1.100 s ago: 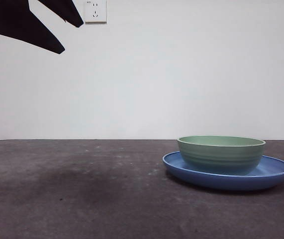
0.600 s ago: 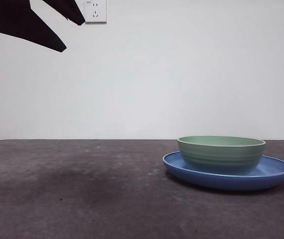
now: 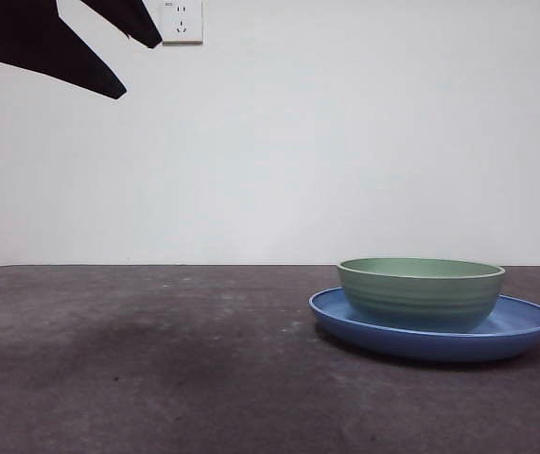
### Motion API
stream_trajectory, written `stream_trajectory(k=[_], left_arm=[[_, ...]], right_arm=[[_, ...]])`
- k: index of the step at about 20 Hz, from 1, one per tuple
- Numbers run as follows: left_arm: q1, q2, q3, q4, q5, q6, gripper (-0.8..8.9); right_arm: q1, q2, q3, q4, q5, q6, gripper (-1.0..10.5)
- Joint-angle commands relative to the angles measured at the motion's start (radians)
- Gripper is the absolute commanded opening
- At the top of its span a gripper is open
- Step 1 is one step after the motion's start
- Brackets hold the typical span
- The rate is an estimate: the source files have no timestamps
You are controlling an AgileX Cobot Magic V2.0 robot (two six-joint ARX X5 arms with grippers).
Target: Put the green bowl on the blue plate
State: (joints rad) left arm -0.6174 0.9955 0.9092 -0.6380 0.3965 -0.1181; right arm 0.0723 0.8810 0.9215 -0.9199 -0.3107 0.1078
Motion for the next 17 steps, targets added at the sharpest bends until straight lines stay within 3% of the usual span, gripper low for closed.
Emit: stream_trajectory(k=[1,7,17], left_arm=[[-0.006,0.006,0.010,0.010,0.006,0.002,2.49],[-0.006,0.006,0.010,0.010,0.005,0.003,2.49],[-0.006,0.006,0.010,0.010,0.005,0.005,2.49]], right_arm=[[-0.034,0.088,0.018,0.042,0.001,0.010,3.9],[-0.116,0.361,0.018,0.198,-0.090,0.005,3.9],[-0.114,0.669,0.021,0.398,-0.160,0.013,2.7]])
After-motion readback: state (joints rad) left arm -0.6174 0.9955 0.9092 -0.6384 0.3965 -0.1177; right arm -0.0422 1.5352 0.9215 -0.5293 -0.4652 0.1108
